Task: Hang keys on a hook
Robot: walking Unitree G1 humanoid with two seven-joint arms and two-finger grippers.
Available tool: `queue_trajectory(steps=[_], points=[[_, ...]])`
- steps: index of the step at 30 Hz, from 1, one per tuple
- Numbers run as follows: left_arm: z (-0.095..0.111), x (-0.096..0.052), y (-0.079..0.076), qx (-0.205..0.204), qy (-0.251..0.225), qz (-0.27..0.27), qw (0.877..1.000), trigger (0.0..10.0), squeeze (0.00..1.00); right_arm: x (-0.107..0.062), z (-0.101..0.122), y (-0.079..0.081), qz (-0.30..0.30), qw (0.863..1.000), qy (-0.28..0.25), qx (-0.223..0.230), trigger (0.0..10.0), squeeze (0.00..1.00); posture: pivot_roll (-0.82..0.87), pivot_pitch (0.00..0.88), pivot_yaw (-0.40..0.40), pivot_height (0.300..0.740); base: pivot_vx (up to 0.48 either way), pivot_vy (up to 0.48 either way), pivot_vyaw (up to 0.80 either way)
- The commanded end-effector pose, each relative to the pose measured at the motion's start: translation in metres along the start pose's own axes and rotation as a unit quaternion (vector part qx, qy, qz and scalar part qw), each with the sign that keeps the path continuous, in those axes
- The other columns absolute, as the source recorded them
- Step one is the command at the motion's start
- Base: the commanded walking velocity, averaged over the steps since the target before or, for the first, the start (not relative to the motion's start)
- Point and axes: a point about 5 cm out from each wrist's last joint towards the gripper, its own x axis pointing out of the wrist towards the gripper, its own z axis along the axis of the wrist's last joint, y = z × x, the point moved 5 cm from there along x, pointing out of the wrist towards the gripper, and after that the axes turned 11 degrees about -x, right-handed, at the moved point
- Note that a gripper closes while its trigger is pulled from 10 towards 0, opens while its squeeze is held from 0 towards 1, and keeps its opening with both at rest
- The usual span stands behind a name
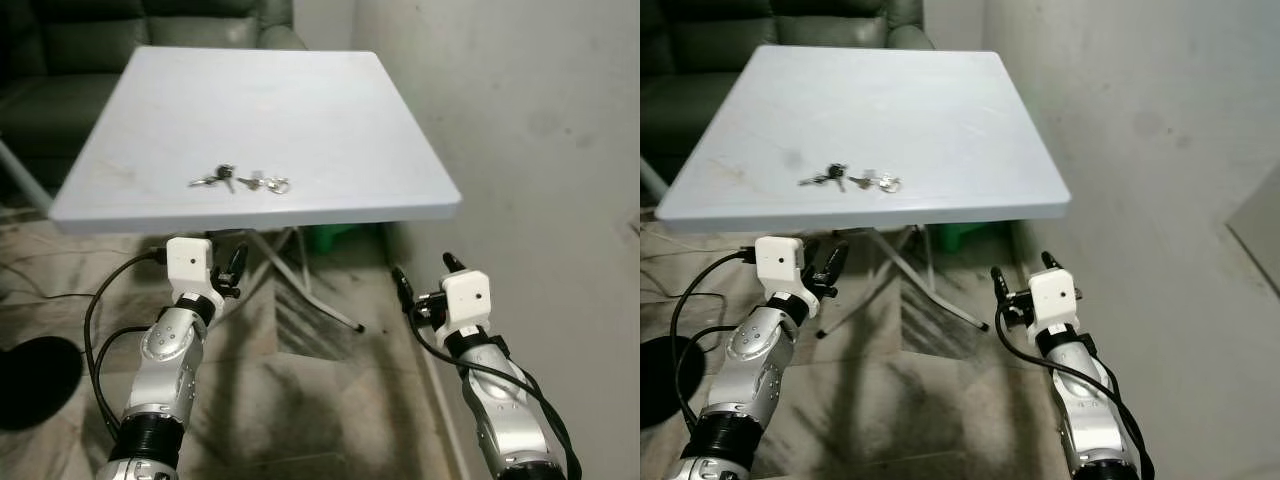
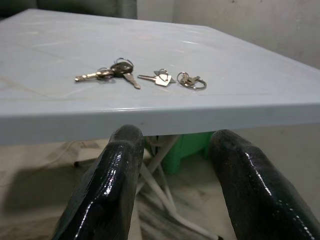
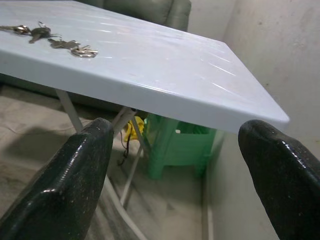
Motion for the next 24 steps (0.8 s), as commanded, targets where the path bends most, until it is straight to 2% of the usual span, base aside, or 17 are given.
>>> queue_trajectory(steps=[1, 3, 5, 7, 10, 24], points=[[-0.0012, 0.0022, -0.009, 0.003, 0.002, -0.016, 1.0, 10.0, 0.0, -0.0033, -0.0058, -0.004, -0.006, 1.0, 0.011, -0.003, 10.0, 0.0, -0.04, 0.032, -0.02, 0.74, 0.0, 0.465, 0.8], [-0.001, 0.0027, -0.0094, 0.0, -0.001, -0.017, 1.0, 10.0, 0.0, -0.0034, -0.0041, -0.0025, -0.001, 1.0, 0.005, -0.027, 10.0, 0.0, -0.04, 0.027, -0.021, 0.74, 0.0, 0.463, 0.8], [-0.0012, 0.0029, -0.0095, 0.001, 0.0, -0.017, 1.0, 10.0, 0.0, -0.0038, -0.0018, -0.0016, -0.001, 1.0, -0.003, -0.02, 10.0, 0.0, -0.04, 0.025, -0.021, 0.74, 0.0, 0.458, 0.8], [-0.0014, 0.0033, -0.0099, 0.001, 0.0, -0.018, 1.0, 10.0, 0.0, -0.0041, -0.0023, -0.0015, -0.004, 0.999, -0.001, 0.032, 10.0, 0.0, -0.04, 0.023, -0.022, 0.74, 0.0, 0.459, 0.0], [-0.0008, 0.0046, -0.0113, 0.0, -0.001, -0.019, 1.0, 10.0, 0.0, -0.0039, -0.0018, -0.0049, -0.008, 1.0, -0.001, 0.02, 10.0, 0.0, -0.04, 0.019, -0.024, 0.74, 0.0, 0.458, 0.0], [0.0008, 0.0069, -0.0118, 0.0, -0.006, -0.02, 1.0, 10.0, 0.0, -0.0023, 0.001, -0.01, -0.009, 1.0, -0.007, 0.02, 10.0, 0.0, -0.04, 0.016, -0.027, 0.74, 0.0, 0.459, 0.0]])
